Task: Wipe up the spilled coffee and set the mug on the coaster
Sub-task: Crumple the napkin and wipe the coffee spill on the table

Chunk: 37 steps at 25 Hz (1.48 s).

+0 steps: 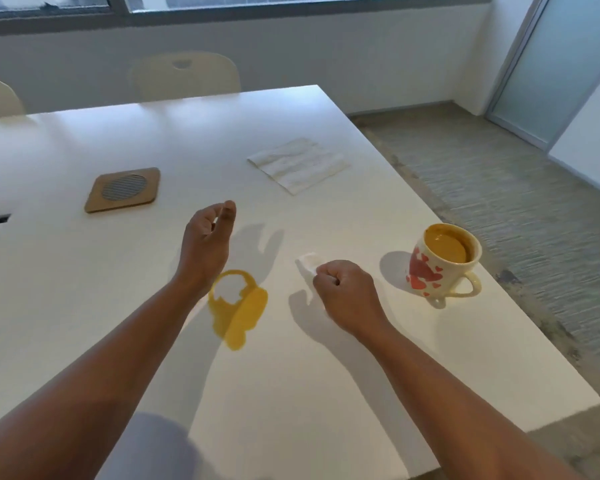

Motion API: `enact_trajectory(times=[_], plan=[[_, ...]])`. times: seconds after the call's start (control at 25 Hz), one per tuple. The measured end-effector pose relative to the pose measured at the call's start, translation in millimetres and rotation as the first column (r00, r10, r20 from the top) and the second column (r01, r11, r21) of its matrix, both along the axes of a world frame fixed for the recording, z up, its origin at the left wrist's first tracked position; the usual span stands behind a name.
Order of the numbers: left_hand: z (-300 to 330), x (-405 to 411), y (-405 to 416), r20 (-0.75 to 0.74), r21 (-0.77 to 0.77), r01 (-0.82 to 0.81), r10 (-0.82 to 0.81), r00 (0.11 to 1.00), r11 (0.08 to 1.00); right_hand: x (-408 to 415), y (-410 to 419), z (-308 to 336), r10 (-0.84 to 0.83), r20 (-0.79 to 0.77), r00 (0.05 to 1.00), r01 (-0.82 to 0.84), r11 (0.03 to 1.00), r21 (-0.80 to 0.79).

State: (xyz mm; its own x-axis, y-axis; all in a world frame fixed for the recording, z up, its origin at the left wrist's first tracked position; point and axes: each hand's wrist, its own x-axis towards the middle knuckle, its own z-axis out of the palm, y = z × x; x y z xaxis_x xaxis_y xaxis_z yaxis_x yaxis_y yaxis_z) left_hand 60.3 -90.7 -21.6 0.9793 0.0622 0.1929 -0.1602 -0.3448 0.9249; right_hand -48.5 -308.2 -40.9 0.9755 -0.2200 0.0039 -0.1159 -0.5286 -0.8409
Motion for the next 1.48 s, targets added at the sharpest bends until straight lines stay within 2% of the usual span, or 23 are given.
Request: enact_trajectory(times=[0.12,0.2,0.36,0.44,0.52,0.64,0.8,0.88,1.08,1.48], plan=[[-15,-5,45,-0.004,0.092,-0.092,0.093,0.996,0.992,27,7,-1,-0.058,-0.031,0.998,0.061,0.992,0.108],[-24,-8,64,-0.012,0.181,-0.161,0.166,0.986,0.970,43,12,0,-0.048,-0.057,0.997,0.053,0.995,0.086],[-41,-10,89,0.031,0.403,-0.146,0.146,0.989,0.903,69,25,1,0.033,-0.057,0.998,-0.035,0.999,-0.037],[-47,-11,96,0.057,0.504,-0.111,0.095,0.994,0.857,80,31,2,0.091,-0.059,0.994,-0.100,0.980,-0.171],[-50,-14,99,0.092,0.536,-0.095,0.054,0.994,0.839,91,38,4,0.128,-0.067,0.990,-0.142,0.947,-0.290],[-52,-17,98,0.114,0.525,-0.115,0.064,0.991,0.843,109,53,10,0.171,-0.077,0.982,-0.187,0.920,-0.344],[-56,-16,96,0.134,0.564,-0.199,0.149,0.980,0.801,145,69,3,0.166,-0.106,0.980,-0.196,0.877,-0.438],[-58,-11,98,0.120,0.526,-0.220,0.184,0.976,0.821,162,77,-1,0.182,-0.081,0.980,-0.199,0.862,-0.466],[-61,0,104,0.074,0.399,-0.224,0.212,0.974,0.889,190,102,-2,0.278,-0.052,0.959,-0.274,0.864,-0.422],[-52,9,103,0.006,0.208,-0.332,0.338,0.941,0.920,167,110,-8,0.591,-0.063,0.804,-0.572,0.742,-0.349]])
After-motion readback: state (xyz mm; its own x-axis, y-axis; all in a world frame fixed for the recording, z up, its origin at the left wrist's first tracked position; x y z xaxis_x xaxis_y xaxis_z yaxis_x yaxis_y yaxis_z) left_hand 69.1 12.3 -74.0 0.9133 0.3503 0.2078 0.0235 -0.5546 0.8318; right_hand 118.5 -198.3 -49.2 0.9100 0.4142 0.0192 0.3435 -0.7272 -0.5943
